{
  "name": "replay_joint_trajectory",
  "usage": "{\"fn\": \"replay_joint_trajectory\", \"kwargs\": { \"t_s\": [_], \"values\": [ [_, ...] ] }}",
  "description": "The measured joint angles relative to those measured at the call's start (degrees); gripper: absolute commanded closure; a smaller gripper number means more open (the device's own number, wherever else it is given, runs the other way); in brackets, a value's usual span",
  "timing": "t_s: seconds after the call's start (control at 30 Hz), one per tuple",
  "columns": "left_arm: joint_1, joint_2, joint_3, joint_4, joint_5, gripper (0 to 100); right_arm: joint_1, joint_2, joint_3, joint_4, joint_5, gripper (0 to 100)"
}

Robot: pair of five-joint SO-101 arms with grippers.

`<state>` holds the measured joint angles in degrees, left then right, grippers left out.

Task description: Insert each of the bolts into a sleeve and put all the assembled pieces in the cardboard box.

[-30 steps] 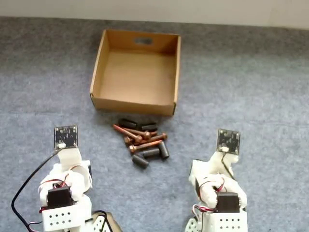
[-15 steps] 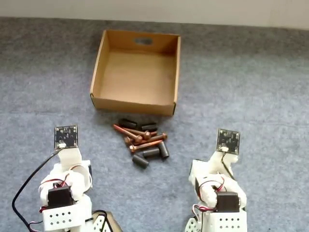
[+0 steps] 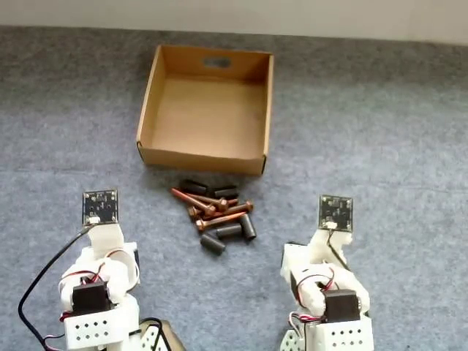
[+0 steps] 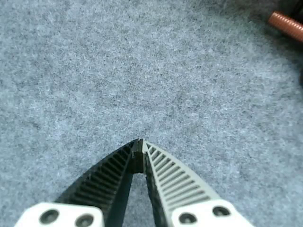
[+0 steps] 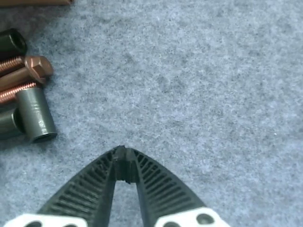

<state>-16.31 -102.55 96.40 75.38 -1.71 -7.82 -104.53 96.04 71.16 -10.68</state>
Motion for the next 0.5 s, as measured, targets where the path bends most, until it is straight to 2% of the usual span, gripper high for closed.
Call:
{"fn": "replay_joint_trajectory", "kwargs": {
  "t_s": [0.1, 0.27, 0.37, 0.5],
  "values": [
    [0.00, 0.00, 0.00, 0.00, 0.00, 99, -1.49, 0.00, 0.00, -0.70, 3.34, 98.5],
    [0.00, 0.00, 0.00, 0.00, 0.00, 99, -1.49, 0.00, 0.00, -2.81, 20.57, 98.5],
    [0.00, 0.00, 0.00, 0.00, 0.00, 99, -1.49, 0.00, 0.00, -3.16, 28.40, 98.5],
    [0.00, 0.00, 0.00, 0.00, 0.00, 99, -1.49, 0.00, 0.00, -3.16, 32.35, 98.5]
  ]
}}
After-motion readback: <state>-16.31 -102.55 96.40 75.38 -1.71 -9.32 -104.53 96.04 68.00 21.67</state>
